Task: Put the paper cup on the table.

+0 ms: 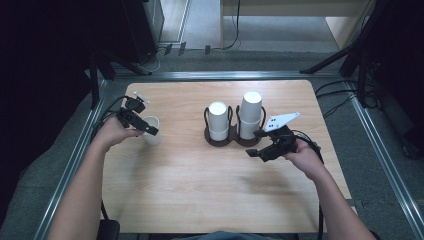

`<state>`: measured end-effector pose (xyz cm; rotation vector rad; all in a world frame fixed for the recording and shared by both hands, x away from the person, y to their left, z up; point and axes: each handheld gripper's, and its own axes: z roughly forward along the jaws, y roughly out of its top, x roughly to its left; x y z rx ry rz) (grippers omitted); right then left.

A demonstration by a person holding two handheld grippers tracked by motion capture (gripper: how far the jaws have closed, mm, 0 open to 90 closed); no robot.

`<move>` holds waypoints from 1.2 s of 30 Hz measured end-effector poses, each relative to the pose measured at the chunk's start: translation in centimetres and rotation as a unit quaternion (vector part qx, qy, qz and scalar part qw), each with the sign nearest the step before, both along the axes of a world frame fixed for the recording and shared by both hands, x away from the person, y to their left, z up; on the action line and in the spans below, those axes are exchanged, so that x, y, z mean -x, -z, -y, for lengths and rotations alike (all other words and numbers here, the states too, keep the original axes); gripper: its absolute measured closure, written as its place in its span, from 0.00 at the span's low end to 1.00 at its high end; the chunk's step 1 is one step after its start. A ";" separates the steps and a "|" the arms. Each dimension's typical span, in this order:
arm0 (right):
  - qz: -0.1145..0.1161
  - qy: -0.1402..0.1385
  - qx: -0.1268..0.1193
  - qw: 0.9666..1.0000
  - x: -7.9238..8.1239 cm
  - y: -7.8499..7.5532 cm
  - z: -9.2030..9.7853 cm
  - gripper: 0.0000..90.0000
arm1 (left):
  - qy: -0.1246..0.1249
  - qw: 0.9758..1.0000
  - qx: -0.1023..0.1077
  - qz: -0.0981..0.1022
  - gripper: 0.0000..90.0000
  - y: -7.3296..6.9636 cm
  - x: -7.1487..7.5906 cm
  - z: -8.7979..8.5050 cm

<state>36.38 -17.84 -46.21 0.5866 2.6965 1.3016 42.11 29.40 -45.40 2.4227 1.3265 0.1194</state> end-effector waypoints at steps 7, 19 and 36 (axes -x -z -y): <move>0.002 0.000 0.001 1.000 0.0 0.0 0.0 0.25 | -0.004 1.000 0.005 0.013 0.11 -0.7 0.3 -0.2; 0.003 -0.003 0.006 1.000 0.1 0.0 -0.1 0.25 | -0.001 0.999 0.021 0.046 0.11 -2.4 1.0 -0.4; 0.004 -0.003 0.009 1.000 0.1 0.1 -0.1 0.25 | 0.017 0.995 0.049 0.083 0.11 -5.0 1.4 2.3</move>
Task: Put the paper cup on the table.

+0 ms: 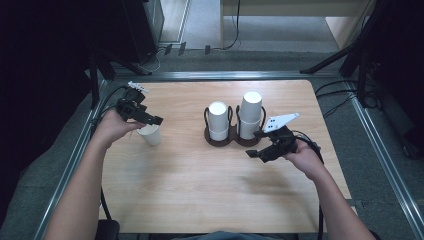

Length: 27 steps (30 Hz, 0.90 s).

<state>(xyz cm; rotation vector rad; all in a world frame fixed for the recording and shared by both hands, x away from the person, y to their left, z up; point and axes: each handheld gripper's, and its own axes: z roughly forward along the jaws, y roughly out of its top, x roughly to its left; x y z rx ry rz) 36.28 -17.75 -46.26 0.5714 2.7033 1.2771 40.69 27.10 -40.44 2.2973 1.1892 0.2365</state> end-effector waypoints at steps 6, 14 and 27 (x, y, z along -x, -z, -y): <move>-0.001 0.000 0.000 1.000 0.0 0.0 0.0 0.25 | 0.001 1.000 0.025 0.007 0.14 -0.2 0.2 1.0; -0.001 0.000 0.002 1.000 -0.1 0.1 0.0 0.25 | 0.019 0.999 0.027 0.018 0.14 0.1 0.7 3.0; -0.001 0.000 0.003 1.000 0.0 0.1 0.1 0.25 | 0.036 0.998 0.037 0.027 0.15 1.1 1.6 5.8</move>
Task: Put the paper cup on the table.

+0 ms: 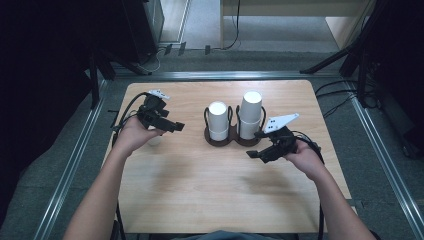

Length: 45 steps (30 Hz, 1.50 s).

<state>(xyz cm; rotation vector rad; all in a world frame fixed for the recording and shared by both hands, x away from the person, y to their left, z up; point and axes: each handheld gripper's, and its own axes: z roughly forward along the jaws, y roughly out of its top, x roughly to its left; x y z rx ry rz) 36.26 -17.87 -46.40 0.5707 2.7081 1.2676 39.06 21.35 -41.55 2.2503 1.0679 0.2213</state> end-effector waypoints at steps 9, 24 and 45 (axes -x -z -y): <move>-0.001 -0.003 0.003 1.000 0.1 0.2 -0.1 0.25 | 0.012 1.000 0.009 0.007 0.15 1.0 0.9 2.1; -0.012 -0.001 -0.001 1.000 0.2 0.4 -0.4 0.25 | 0.041 0.999 0.024 0.007 0.16 3.5 2.7 5.2; -0.018 -0.004 -0.002 1.000 0.4 0.6 -0.8 0.25 | 0.114 0.992 0.050 0.018 0.16 3.1 5.6 9.3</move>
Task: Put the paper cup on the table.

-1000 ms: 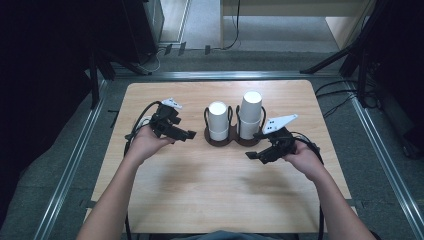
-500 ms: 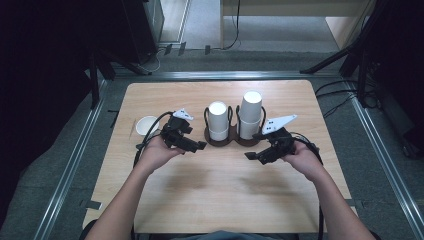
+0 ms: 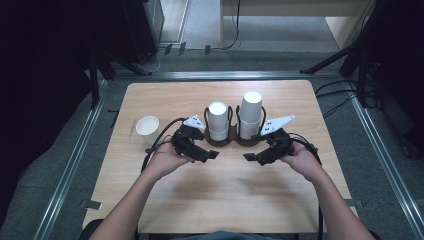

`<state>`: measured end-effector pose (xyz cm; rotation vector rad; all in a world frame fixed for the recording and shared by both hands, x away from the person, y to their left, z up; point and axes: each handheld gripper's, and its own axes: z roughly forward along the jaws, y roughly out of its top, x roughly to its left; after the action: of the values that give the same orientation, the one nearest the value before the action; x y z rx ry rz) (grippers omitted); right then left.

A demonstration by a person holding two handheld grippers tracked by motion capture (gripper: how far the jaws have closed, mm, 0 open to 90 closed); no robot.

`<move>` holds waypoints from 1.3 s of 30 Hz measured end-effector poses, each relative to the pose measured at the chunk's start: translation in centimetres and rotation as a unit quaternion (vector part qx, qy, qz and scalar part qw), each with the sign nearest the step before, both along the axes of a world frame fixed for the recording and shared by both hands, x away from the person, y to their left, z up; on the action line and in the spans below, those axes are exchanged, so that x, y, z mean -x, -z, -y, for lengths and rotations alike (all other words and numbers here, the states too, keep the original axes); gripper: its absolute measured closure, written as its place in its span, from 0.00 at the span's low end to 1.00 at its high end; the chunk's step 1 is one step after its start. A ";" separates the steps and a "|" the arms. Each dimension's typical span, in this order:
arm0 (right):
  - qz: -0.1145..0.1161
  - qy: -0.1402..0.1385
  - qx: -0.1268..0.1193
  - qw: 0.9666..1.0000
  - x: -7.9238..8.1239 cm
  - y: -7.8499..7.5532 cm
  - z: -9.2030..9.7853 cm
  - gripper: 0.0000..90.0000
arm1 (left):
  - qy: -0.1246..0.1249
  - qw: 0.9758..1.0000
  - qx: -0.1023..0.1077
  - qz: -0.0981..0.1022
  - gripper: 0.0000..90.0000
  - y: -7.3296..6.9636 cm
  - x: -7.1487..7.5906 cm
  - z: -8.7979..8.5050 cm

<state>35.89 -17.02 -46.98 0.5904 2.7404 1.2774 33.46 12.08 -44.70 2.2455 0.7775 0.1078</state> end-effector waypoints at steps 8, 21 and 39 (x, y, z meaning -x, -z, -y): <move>-0.004 -0.002 -0.003 1.000 0.3 -0.1 -0.3 0.25 | 0.015 0.999 0.029 0.000 0.16 -0.3 0.8 1.0; 0.000 -0.007 0.000 1.000 0.4 -0.1 -0.6 0.25 | 0.021 0.998 0.061 0.006 0.16 -0.5 1.7 2.3; -0.001 -0.011 0.001 1.000 0.4 -0.1 -0.6 0.25 | 0.032 0.998 0.056 0.009 0.17 0.0 2.3 3.4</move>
<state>35.47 -16.42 -46.91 0.5625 2.7570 1.2777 31.13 8.70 -44.67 2.1578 0.6850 0.0527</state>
